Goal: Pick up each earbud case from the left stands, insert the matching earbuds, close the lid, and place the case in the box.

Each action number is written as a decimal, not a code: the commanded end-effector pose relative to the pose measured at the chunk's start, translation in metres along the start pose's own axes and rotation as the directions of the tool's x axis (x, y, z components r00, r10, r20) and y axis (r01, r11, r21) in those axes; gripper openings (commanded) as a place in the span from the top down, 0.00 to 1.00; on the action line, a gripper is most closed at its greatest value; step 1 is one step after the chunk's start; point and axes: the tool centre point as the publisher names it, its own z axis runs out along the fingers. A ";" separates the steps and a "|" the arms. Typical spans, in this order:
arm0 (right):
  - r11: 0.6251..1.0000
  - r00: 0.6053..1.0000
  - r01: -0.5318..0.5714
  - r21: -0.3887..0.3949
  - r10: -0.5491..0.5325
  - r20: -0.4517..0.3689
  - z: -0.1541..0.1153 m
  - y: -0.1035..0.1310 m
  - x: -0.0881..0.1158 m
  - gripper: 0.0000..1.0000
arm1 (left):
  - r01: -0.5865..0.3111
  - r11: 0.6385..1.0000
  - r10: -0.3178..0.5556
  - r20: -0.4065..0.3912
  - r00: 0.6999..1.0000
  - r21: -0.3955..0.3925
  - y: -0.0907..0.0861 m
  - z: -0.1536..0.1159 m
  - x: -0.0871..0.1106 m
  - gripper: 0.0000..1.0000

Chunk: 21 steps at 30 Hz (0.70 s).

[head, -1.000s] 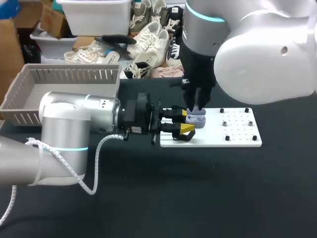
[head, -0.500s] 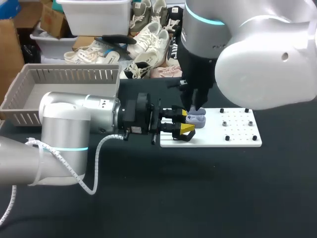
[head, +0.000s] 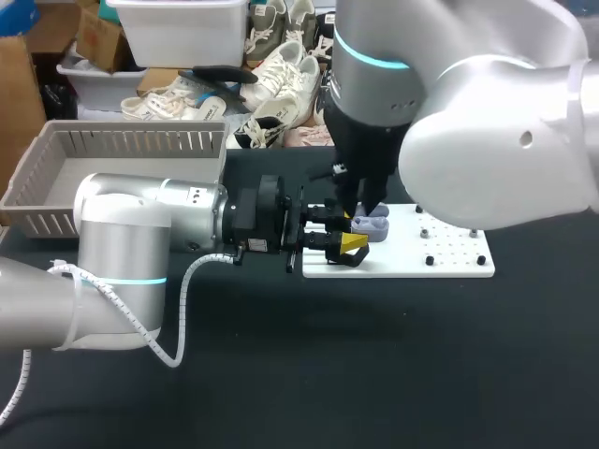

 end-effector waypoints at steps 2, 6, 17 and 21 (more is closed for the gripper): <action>1.000 1.000 0.002 0.003 -0.002 -0.012 0.001 0.001 -0.001 1.00 | -0.001 1.000 0.001 0.002 1.000 0.001 0.001 0.000 0.001 1.00; 1.000 1.000 -0.004 0.006 0.005 -0.012 0.001 -0.003 -0.002 1.00 | -0.001 1.000 0.001 0.002 1.000 0.001 0.001 0.000 0.001 1.00; 1.000 1.000 -0.006 0.012 0.006 -0.024 0.004 -0.005 -0.004 1.00 | -0.001 1.000 0.001 0.002 1.000 0.001 0.001 0.000 0.001 1.00; 1.000 1.000 -0.007 0.015 0.007 -0.028 0.006 -0.006 -0.004 1.00 | -0.001 1.000 0.001 0.002 1.000 0.001 0.001 0.000 0.001 1.00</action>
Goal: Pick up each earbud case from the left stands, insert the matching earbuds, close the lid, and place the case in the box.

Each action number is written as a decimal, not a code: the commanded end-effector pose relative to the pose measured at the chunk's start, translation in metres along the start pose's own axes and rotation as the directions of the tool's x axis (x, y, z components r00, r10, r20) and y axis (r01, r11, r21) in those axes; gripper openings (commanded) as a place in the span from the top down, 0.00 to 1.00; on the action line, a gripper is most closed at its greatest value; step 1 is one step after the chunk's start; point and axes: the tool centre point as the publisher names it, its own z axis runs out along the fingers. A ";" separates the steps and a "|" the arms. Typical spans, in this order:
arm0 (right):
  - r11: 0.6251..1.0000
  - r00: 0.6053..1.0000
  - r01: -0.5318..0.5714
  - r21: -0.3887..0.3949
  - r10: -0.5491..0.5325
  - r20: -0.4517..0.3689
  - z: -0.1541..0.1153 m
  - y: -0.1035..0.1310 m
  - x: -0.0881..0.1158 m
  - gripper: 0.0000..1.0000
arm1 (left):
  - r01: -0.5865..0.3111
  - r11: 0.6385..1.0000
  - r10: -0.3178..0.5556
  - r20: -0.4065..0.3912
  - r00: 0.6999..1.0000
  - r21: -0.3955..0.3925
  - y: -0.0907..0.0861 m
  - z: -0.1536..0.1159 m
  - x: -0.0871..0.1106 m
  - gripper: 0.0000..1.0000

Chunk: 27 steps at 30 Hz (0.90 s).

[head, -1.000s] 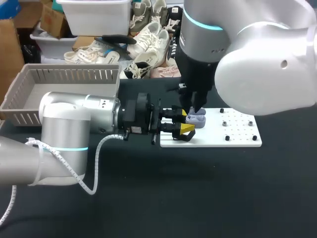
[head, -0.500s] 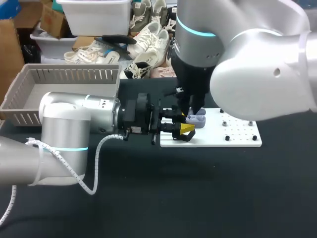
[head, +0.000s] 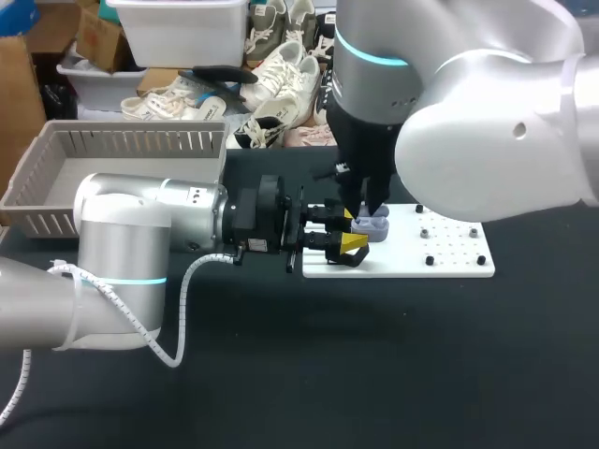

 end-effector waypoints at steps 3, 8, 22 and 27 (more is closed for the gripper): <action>1.000 1.000 -0.004 0.006 0.004 -0.006 0.001 0.000 -0.003 1.00 | -0.001 1.000 0.001 0.002 1.000 0.001 0.001 0.000 0.001 1.00; 1.000 1.000 -0.002 0.011 0.002 -0.013 0.004 -0.001 -0.004 1.00 | -0.001 1.000 0.001 0.002 1.000 0.001 0.001 0.000 0.001 1.00; 1.000 1.000 -0.001 0.015 0.002 -0.025 0.009 -0.002 -0.005 1.00 | -0.001 1.000 0.001 0.002 1.000 0.001 0.001 0.000 0.001 1.00; 1.000 1.000 -0.004 0.016 0.005 -0.029 0.011 -0.002 -0.004 1.00 | -0.001 1.000 0.001 0.002 1.000 0.001 0.001 0.000 0.001 1.00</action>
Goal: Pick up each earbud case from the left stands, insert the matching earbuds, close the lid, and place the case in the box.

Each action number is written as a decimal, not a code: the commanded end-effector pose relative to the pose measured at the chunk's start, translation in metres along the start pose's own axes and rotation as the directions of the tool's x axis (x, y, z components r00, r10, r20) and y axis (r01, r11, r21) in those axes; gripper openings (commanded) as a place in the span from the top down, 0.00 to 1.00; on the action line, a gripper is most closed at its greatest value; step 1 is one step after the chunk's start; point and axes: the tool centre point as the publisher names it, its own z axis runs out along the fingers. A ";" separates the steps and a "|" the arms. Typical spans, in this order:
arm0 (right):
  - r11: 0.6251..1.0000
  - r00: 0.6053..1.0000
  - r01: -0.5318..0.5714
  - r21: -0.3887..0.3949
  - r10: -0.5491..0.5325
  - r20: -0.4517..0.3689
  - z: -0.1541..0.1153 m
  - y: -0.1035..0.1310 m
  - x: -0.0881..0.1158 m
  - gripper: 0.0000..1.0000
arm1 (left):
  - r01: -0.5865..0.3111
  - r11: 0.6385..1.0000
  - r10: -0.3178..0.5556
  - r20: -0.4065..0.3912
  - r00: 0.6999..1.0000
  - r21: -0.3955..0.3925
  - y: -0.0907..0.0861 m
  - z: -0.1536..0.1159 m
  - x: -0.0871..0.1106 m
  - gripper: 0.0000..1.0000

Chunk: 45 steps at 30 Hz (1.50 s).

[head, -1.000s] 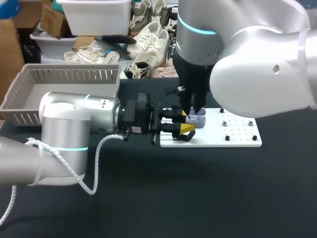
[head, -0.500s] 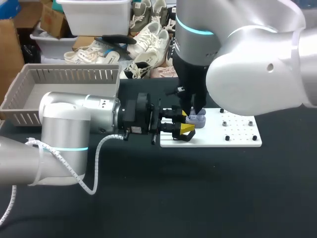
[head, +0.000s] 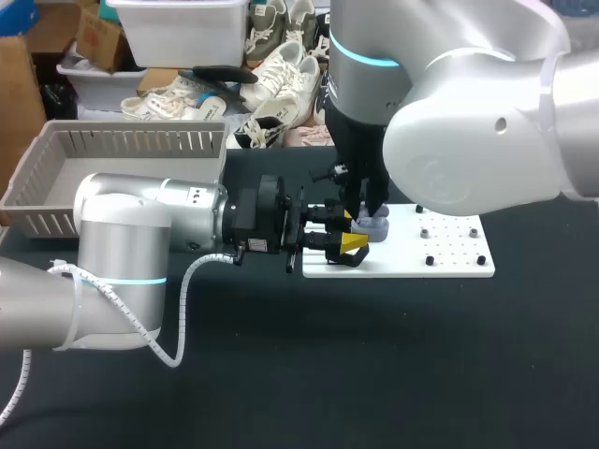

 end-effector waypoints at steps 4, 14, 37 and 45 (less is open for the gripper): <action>1.000 1.000 -0.004 0.003 0.004 -0.005 0.003 0.000 0.000 1.00 | -0.001 1.000 0.001 0.002 1.000 0.001 0.001 0.000 0.001 1.00; 1.000 1.000 0.005 0.007 -0.005 -0.022 0.010 0.002 -0.002 0.76 | -0.001 1.000 0.001 0.002 1.000 0.001 0.001 0.000 0.001 1.00; 0.999 0.998 -0.037 0.008 0.037 0.050 -0.019 -0.012 0.000 0.51 | -0.001 1.000 0.001 0.002 1.000 0.001 0.001 0.000 0.001 1.00; 0.981 0.980 -0.187 0.053 0.182 0.073 -0.016 -0.048 -0.020 0.00 | -0.001 1.000 0.001 0.002 1.000 0.001 0.001 0.000 0.001 1.00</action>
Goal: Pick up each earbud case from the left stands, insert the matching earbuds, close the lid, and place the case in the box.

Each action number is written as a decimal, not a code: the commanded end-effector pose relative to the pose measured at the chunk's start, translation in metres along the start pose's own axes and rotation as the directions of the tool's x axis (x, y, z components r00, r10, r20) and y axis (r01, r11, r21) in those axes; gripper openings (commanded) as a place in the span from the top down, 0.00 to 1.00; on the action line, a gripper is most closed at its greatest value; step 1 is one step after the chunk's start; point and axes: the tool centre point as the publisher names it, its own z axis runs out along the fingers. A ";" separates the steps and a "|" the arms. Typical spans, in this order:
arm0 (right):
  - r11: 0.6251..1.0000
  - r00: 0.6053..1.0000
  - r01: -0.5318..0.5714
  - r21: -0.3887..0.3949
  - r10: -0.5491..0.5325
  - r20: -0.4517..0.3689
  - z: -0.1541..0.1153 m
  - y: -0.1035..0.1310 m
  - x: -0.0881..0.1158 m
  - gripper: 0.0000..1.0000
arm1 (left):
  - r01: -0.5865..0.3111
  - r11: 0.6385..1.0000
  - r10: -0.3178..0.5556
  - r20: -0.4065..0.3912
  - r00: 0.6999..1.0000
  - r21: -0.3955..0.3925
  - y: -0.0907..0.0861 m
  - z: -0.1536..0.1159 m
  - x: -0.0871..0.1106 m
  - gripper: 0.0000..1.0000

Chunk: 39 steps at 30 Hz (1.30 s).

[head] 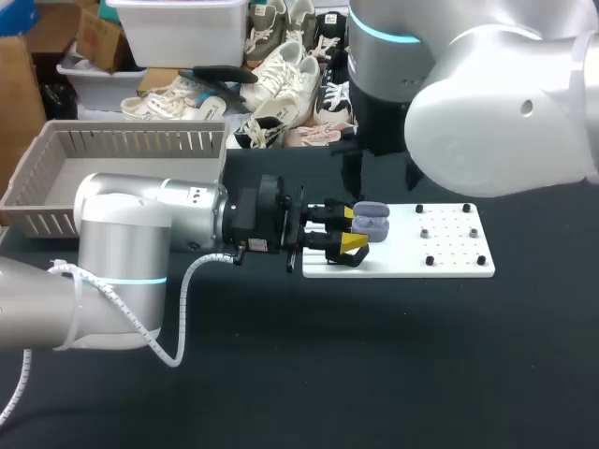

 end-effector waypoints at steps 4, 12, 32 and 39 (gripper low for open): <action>0.994 0.995 -0.099 0.046 0.099 0.018 0.014 -0.021 -0.016 0.00 | -0.001 1.000 0.001 0.002 1.000 0.000 0.000 0.000 0.001 1.00; 0.989 0.991 -0.131 0.072 0.133 -0.014 0.035 -0.030 -0.023 0.00 | -0.001 1.000 0.001 0.002 1.000 0.000 0.000 0.000 0.001 1.00; 0.993 0.992 -0.110 0.045 0.112 -0.061 0.034 -0.032 0.008 0.00 | -0.001 1.000 0.001 0.002 1.000 0.000 0.000 0.000 0.001 1.00; 0.995 0.993 -0.098 0.028 0.099 -0.070 0.034 -0.029 0.015 0.00 | -0.001 1.000 0.001 0.002 1.000 0.000 0.000 0.000 0.001 1.00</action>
